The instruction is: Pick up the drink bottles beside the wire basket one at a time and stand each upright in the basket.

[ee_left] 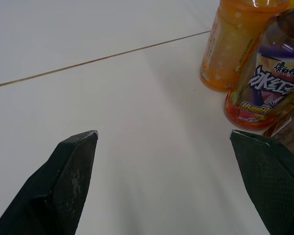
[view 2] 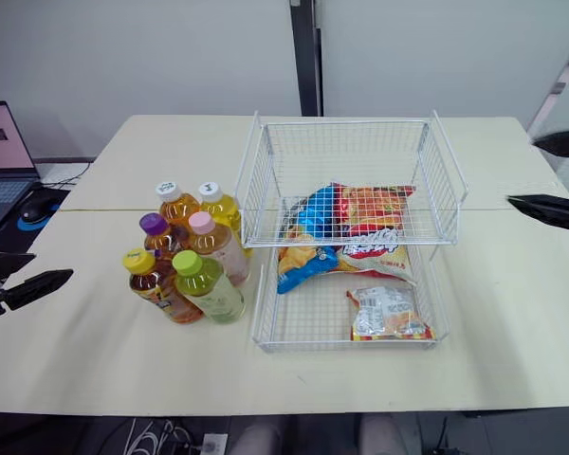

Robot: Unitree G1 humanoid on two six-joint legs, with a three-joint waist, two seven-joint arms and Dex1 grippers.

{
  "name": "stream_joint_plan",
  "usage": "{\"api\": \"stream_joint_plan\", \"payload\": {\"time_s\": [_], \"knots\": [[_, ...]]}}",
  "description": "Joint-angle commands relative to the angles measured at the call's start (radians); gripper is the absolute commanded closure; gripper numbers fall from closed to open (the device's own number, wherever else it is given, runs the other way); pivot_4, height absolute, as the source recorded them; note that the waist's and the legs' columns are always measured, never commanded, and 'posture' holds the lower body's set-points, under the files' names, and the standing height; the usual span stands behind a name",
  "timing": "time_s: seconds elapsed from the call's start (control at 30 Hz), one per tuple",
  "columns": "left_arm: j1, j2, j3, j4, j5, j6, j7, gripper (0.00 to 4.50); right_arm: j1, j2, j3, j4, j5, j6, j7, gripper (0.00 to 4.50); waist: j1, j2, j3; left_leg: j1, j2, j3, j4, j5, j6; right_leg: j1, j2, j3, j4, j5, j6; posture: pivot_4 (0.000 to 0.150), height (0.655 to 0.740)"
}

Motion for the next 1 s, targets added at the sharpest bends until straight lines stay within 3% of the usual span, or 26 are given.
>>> {"api": "stream_joint_plan", "payload": {"time_s": [0.03,0.37,0.6,0.73,0.83,1.0], "knots": [[0.028,-0.009,0.083,-0.074,-0.033,0.029,0.021,0.03,-0.123,0.040,0.092,-0.087,0.100,0.067,-0.020,0.00,0.001,0.000,0.000,0.000,0.001,0.000,0.000,0.000,0.000,0.000,0.000,0.000,-0.001,0.000,-0.001,0.150,0.7400],[0.222,-0.109,0.251,-0.328,-0.098,0.131,0.060,0.03,-0.419,0.253,0.365,-0.087,0.102,0.128,0.032,0.00,0.003,-0.001,0.000,-0.004,0.001,-0.002,0.000,-0.003,0.000,-0.001,0.001,-0.002,-0.010,0.003,-0.002,0.150,0.7400],[0.327,-0.234,0.403,-0.688,-0.330,0.349,0.187,0.03,-0.459,0.351,0.441,-0.039,0.046,0.100,0.103,0.00,0.013,-0.001,0.000,-0.007,0.001,-0.003,0.002,-0.004,0.001,-0.001,0.001,-0.002,-0.011,0.004,0.000,0.150,0.7400],[0.271,-0.304,0.370,-0.836,-0.443,0.382,0.364,0.03,-0.461,0.363,0.449,-0.022,0.020,0.088,0.125,0.00,0.022,-0.001,0.000,-0.006,0.001,-0.003,0.003,-0.004,0.001,0.000,0.002,-0.003,-0.011,0.005,-0.001,0.150,0.7400],[0.178,-0.379,0.262,-0.942,-0.441,0.364,0.563,0.03,-0.462,0.372,0.446,-0.018,0.013,0.087,0.133,0.00,0.028,-0.002,-0.001,-0.006,0.001,-0.002,0.004,-0.004,0.001,0.000,0.003,-0.002,-0.011,0.006,0.000,0.150,0.7400],[0.098,-0.433,0.113,-1.032,-0.428,0.373,0.769,0.03,-0.447,0.370,0.435,-0.038,0.018,0.097,0.137,0.00,0.031,-0.002,-0.001,-0.006,0.001,-0.001,0.005,-0.004,0.001,0.000,0.010,-0.001,-0.011,0.007,0.001,0.150,0.7400]]}}
